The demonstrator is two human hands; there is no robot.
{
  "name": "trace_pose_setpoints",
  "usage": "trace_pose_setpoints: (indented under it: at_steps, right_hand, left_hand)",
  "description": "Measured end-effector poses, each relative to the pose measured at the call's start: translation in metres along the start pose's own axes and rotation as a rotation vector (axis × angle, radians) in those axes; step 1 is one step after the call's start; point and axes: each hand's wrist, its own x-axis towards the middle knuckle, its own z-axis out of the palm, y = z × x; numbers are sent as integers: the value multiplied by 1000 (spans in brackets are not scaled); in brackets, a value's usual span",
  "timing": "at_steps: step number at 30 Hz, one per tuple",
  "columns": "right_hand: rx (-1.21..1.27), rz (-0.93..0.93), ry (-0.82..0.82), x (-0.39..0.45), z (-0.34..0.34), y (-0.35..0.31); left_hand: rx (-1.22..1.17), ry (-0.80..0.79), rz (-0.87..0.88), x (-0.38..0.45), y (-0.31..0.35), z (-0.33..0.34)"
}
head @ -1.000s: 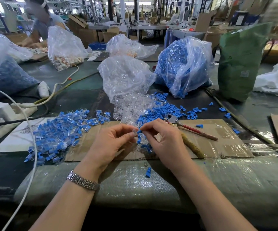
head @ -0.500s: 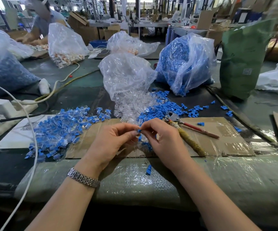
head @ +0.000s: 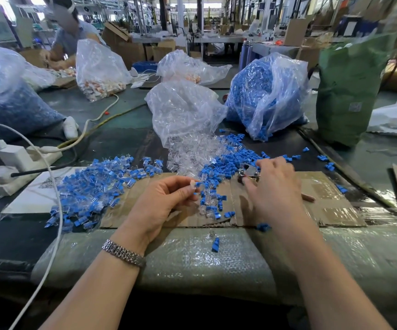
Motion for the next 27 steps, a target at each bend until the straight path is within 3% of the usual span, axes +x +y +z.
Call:
trace_pose_setpoints:
  at_steps: [3, 7, 11, 14, 18, 27]
  right_hand:
    - [-292, 89, -269, 12, -9, 10]
    - [-340, -30, -320, 20, -17, 7]
    - [-133, -4, -389, 24, -31, 1]
    - [237, -13, -434, 18, -52, -5]
    - [520, -92, -686, -3, -64, -23]
    - [485, -148, -833, -21, -50, -48]
  left_hand:
    - [-118, 10, -13, 0, 2, 0]
    - [-183, 26, -14, -1, 6, 1]
    - [-236, 52, -1, -2, 7, 1]
    - [-280, 70, 2, -1, 7, -3]
    - [-260, 89, 58, 2, 4, -7]
    - [-188, 89, 100, 2, 4, -2]
